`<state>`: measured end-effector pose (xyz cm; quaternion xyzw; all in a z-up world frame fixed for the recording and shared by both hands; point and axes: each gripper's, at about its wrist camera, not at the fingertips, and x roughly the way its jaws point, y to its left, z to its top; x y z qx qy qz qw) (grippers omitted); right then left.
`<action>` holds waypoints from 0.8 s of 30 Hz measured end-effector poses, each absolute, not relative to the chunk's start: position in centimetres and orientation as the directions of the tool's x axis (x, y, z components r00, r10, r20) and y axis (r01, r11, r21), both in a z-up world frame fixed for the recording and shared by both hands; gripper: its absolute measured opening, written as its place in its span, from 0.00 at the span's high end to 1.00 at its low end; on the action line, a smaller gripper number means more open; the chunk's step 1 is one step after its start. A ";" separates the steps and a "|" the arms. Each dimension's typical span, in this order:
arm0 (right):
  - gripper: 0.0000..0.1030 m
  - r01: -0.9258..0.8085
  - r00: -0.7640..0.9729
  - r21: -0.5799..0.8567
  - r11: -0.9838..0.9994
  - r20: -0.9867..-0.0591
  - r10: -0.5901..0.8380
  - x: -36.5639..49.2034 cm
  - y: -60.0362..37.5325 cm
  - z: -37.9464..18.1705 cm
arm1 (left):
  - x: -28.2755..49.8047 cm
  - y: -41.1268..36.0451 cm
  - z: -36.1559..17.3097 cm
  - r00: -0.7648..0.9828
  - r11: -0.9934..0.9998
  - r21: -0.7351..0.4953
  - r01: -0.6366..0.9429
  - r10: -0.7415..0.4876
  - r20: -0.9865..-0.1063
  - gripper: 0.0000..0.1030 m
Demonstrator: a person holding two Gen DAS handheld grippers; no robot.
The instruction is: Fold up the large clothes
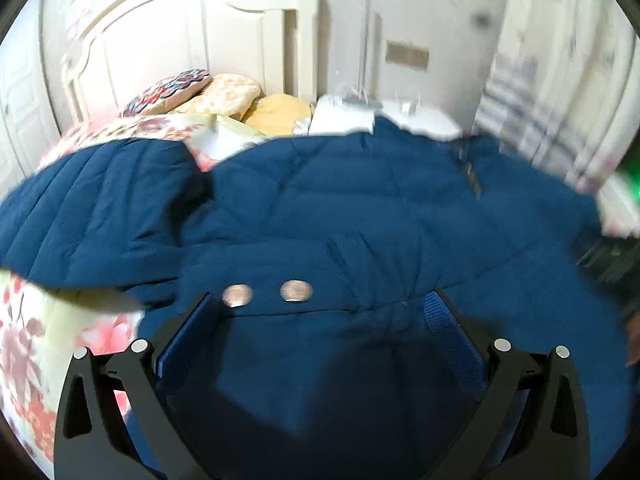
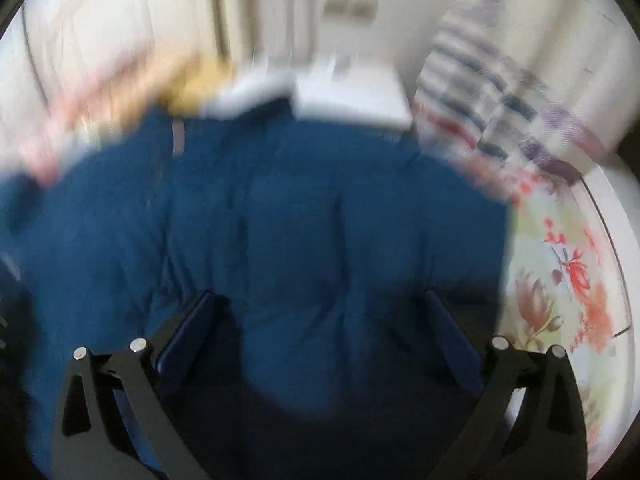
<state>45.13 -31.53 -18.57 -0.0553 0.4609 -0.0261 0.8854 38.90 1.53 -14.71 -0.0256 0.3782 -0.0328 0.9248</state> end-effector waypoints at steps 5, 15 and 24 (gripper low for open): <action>0.03 0.091 0.642 -0.029 0.995 -0.763 -0.081 41.5 -31.8 -14.1 | 36.6 12.8 -12.2 0.766 0.945 -0.301 -0.129 -0.098 -0.636 0.04; 0.03 -0.099 0.719 -0.070 0.993 -0.695 0.023 37.1 -24.6 -16.0 | 33.7 41.6 -14.4 0.869 0.485 -0.755 -0.441 0.021 -0.494 0.06; 0.03 -0.013 0.792 0.072 0.997 -0.608 0.054 35.4 -27.0 -15.5 | 35.1 38.4 -10.1 0.918 0.631 -0.690 -0.354 0.092 -0.386 0.92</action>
